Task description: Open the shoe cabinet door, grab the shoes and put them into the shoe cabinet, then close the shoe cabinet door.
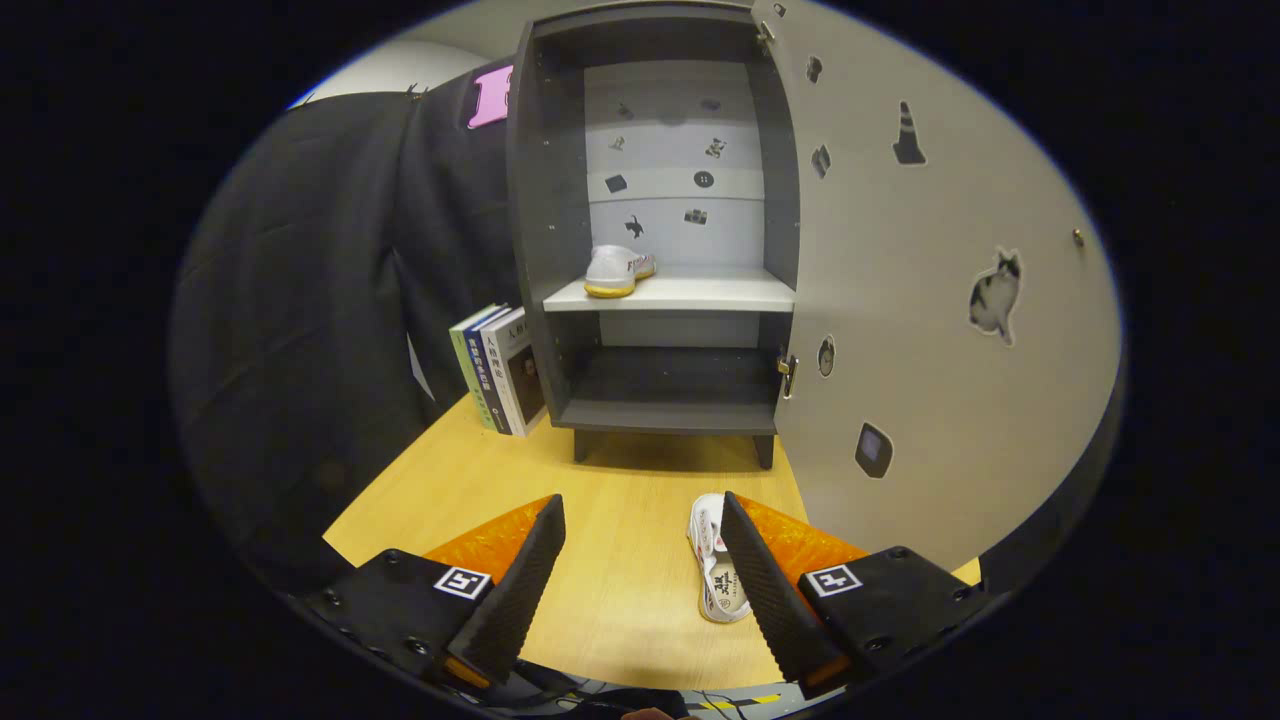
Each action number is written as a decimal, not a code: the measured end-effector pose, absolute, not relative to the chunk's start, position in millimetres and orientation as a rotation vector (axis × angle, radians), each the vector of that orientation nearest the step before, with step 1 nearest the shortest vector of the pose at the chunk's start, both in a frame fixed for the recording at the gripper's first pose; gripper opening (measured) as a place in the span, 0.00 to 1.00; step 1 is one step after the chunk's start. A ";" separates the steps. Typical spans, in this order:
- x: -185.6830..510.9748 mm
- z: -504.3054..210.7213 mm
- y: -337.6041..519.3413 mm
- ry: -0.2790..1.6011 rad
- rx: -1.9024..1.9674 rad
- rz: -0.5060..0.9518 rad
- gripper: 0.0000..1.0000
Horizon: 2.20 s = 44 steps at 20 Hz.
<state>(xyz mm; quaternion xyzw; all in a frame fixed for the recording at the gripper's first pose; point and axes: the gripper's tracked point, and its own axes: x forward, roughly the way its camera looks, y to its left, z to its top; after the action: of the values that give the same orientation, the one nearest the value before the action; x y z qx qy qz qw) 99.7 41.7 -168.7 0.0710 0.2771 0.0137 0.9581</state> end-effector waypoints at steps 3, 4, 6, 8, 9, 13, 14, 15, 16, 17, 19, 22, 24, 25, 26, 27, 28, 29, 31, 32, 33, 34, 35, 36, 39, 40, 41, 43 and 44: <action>114.2 -216.4 37.1 0.659 0.138 0.025 0.98; 116.4 -234.4 37.2 0.695 0.135 0.031 0.98; 119.5 -267.5 38.8 0.765 0.144 0.059 0.98; 121.3 -301.0 35.3 0.841 0.154 0.057 0.98; 124.3 -315.4 36.4 0.875 0.167 0.059 0.98; 130.0 -365.7 34.8 0.996 0.215 0.071 0.98; 131.6 -375.3 33.6 1.015 0.206 0.072 0.98; 135.8 -382.6 33.0 1.021 0.188 0.070 0.98; 139.3 -389.6 29.1 1.026 0.162 0.062 0.98; 143.6 -396.9 25.7 1.032 0.139 0.050 0.98; 150.2 -408.2 27.3 1.046 0.129 0.047 0.98; 162.5 -422.0 30.6 1.050 0.107 0.041 0.95; 167.4 -430.2 32.1 1.063 0.100 0.032 0.92; 171.8 -432.4 33.2 1.063 0.103 0.022 0.84; 176.8 -433.4 29.1 1.058 0.101 0.011 0.76; 183.2 -438.6 22.5 1.054 0.086 -0.004 0.69; 186.9 -440.4 15.9 1.051 0.066 -0.024 0.61; 191.3 -439.9 11.4 1.043 0.056 -0.040 0.51; 194.4 -440.6 12.2 1.042 0.052 -0.035 0.17; 197.3 -444.1 15.2 1.034 0.041 -0.017 0.17; 195.3 -440.0 16.9 1.029 0.032 -0.002 0.10; 197.4 -445.7 16.8 1.028 0.022 0.010 0.09; 194.2 -440.1 16.8 1.021 0.014 0.026 0.06; 196.0 -442.3 18.1 1.003 0.012 0.041 0.06; 195.8 -440.8 16.9 0.987 0.040 0.065 0.03; 195.5 -439.4 16.6 0.989 0.050 0.056 0.03; 197.0 -437.3 15.5 0.977 0.049 0.048 0.03; 199.0 -425.9 16.3 0.949 0.055 0.040 0.03; 199.3 -417.1 16.2 0.931 0.056 0.031 0.03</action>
<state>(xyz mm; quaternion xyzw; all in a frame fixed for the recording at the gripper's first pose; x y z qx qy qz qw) 199.3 16.2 -417.1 0.0272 0.4486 0.0151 0.8932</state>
